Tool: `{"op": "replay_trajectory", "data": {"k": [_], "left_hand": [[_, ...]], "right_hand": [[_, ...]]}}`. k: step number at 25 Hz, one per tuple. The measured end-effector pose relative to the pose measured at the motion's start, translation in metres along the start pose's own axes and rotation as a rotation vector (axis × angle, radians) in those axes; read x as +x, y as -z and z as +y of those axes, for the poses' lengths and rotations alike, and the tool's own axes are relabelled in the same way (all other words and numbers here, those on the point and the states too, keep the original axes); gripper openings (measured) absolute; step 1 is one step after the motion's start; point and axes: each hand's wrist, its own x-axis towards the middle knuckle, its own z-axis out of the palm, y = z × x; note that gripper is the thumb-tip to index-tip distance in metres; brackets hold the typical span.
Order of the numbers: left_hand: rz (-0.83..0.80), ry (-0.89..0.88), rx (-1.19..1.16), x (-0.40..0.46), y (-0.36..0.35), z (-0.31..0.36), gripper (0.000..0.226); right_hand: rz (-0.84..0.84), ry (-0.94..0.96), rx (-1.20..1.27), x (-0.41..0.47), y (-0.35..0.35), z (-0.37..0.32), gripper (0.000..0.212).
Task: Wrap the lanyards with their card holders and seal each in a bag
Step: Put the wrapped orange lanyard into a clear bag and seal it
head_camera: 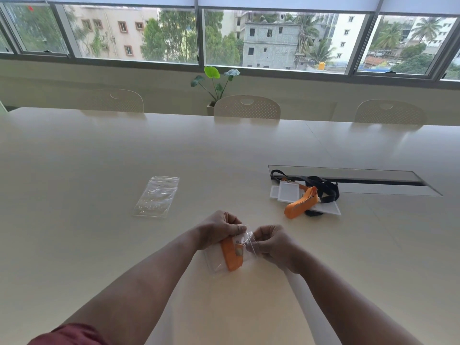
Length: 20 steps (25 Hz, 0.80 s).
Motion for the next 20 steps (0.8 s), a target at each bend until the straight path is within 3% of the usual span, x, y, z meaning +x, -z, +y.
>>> {"op": "replay_trajectory", "data": {"k": [13,20], "left_hand": [[0.064,0.001,-0.005,0.0005,-0.0070,-0.0013,0.013],[0.023,0.003,-0.031,-0.0008,-0.0061,-0.0003,0.014]], "right_hand": [[-0.015,-0.009,-0.024,-0.0010,-0.0016,-0.0025,0.012],[0.049,0.000,0.121,-0.0077,-0.0040,-0.0055,0.006]]}}
